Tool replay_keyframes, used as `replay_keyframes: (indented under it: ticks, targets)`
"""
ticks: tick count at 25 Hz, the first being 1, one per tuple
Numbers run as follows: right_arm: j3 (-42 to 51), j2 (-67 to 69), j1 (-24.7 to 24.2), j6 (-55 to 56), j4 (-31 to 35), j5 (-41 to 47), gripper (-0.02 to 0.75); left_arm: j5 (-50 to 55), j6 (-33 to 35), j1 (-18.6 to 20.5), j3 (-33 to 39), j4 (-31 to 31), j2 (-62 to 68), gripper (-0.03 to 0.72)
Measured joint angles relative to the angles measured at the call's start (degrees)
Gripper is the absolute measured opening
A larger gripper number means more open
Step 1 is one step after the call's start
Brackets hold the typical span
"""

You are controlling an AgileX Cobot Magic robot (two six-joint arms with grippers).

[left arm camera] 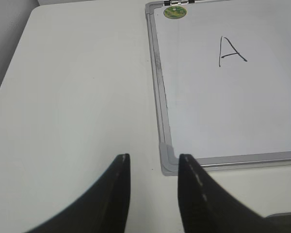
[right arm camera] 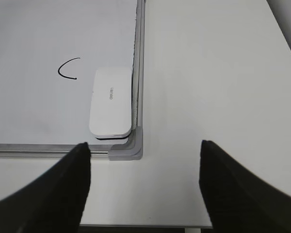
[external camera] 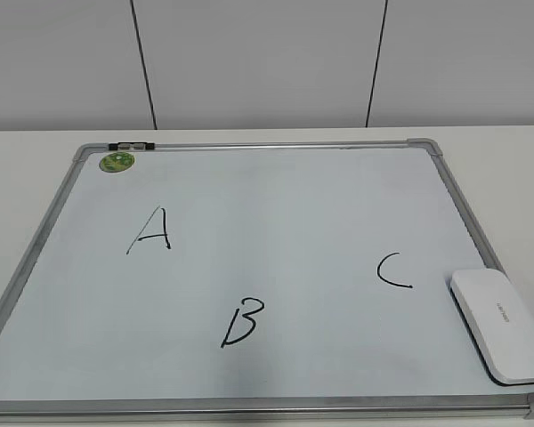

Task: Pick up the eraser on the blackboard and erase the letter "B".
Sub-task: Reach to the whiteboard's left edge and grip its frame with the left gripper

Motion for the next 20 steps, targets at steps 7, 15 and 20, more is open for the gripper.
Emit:
replay_keyframes:
  ticks: [7,15,20]
  targets:
    - [0.00,0.00,0.00,0.00,0.00,0.00,0.519,-0.10,0.00,0.00,0.00,0.00,0.00,0.242]
    - [0.00,0.00,0.00,0.00,0.00,0.00,0.519,-0.20,0.00,0.00,0.00,0.00,0.00,0.242]
    - [0.00,0.00,0.00,0.00,0.00,0.00,0.519,-0.20,0.00,0.00,0.00,0.00,0.00,0.242]
